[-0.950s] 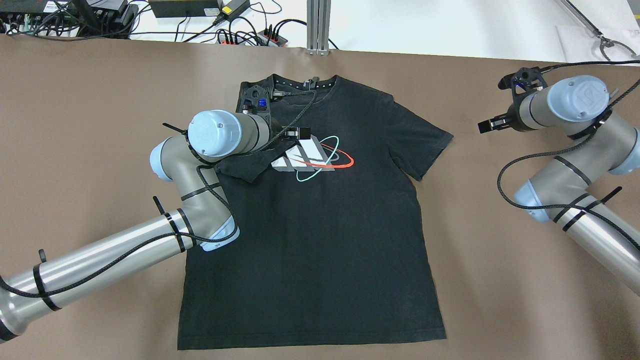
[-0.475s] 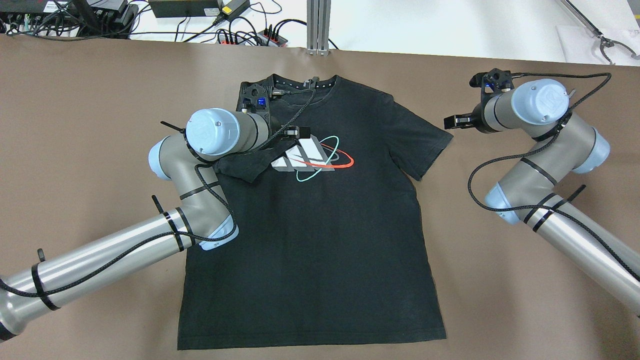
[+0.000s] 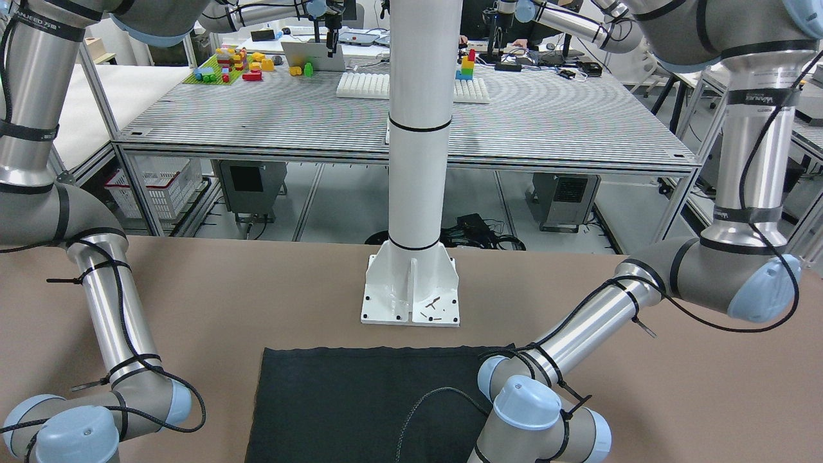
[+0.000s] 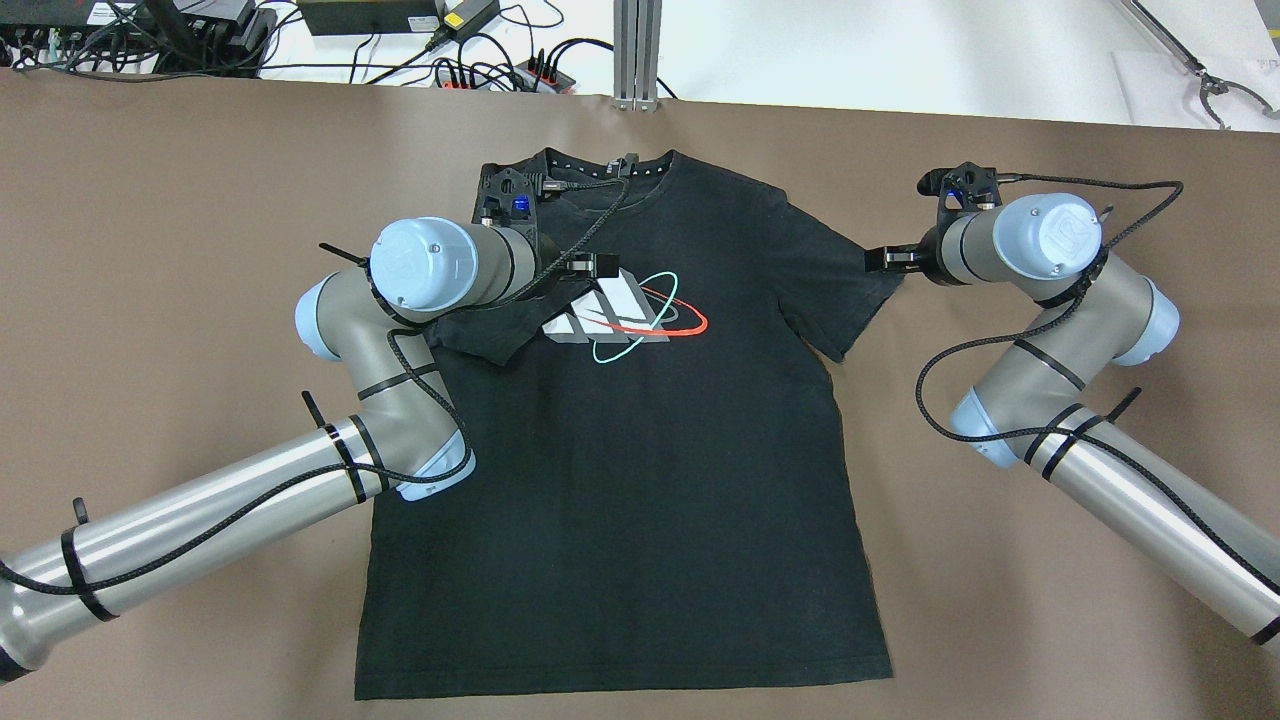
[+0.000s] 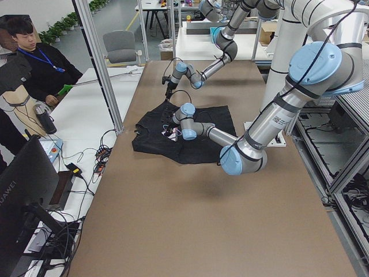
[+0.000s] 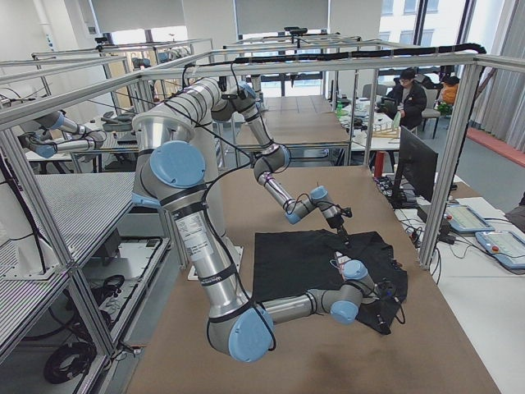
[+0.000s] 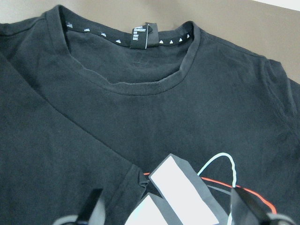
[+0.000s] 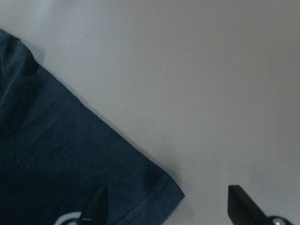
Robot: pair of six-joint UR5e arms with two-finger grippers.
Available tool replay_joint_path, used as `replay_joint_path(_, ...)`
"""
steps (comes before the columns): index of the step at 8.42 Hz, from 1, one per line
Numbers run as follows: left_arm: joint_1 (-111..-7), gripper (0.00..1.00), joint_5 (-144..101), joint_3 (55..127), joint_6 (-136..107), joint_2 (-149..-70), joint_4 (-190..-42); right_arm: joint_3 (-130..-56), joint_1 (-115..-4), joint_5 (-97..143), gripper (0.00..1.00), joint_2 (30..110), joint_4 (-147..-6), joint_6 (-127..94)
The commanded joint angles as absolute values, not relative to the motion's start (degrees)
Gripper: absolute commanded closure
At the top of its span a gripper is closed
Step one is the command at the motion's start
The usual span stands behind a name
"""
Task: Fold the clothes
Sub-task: 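Reach the right gripper to the other sleeve and grasp it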
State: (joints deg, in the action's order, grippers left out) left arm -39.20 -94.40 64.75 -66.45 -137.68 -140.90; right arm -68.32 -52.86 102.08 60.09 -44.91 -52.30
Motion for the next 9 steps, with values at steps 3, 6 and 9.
replay_joint_path(3,-39.2,0.05,-94.4,64.6,-66.1,-137.5,-140.9,-64.8,-51.7,99.5,0.36,60.0,-39.6,-55.5)
replay_joint_path(6,-39.2,0.05,-94.4,64.7,-66.1,-137.5,-140.9,-64.8,-51.1,98.6,0.5,60.0,-39.6,-55.7)
replay_joint_path(9,-39.2,0.05,-94.4,64.7,-66.1,-137.4,-140.9,-65.0,-50.4,97.0,0.96,59.9,-39.5,-55.8)
